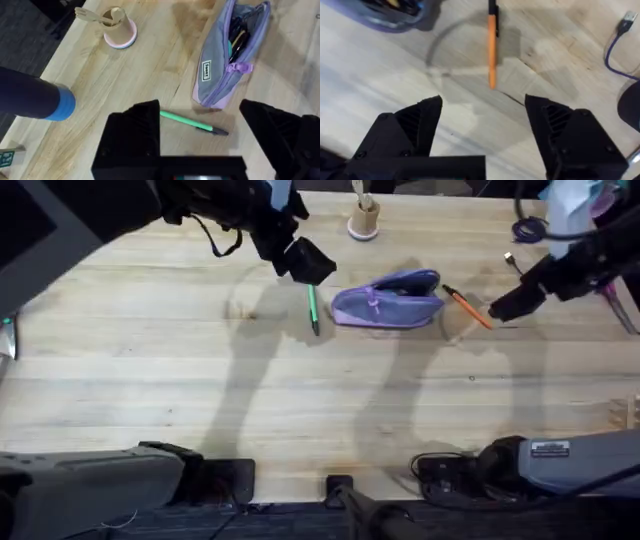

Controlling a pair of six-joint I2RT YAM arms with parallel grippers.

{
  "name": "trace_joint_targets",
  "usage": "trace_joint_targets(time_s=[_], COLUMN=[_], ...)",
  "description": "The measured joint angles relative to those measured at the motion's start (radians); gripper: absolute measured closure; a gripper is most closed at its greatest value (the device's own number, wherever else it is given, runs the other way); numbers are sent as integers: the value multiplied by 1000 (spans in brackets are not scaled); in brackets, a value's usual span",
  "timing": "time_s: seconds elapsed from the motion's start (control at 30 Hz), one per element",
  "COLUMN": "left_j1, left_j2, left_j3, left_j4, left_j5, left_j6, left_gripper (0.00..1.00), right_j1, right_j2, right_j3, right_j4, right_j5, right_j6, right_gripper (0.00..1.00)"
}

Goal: Unzip the bag, pick up the pens from the table one at a time and place them inside, then zip the bag closed.

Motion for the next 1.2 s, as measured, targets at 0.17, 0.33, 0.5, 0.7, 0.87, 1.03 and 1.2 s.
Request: trace_joint_targets(time_s=[0.17,0.33,0.5,0.7,0.87,1.03,1.2], left_j1=[0,0,0,0,0,0,0], left_j2=[0,0,0,0,0,0,0], left_j3=[0,0,0,0,0,0,0], left_j4=[0,-2,-4,-5,-5,-4,-5], left_j5=[0,0,0,0,0,0,0], left_j6=[0,0,0,0,0,0,0], left_gripper=[8,8,7,8,8,8,8], right_j1=[0,0,0,5,43,74,79], right_j2=[0,0,4,69,130,142,148], right_j3=[-102,-178,-220,-222,-223,-220,-217], right_j4=[126,218,289,338,364,357,340], right_j5=[44,55,61,62,66,74,76], right_j6=[0,0,0,0,0,-1,0], right_gripper=[5,5,5,6,5,122,231])
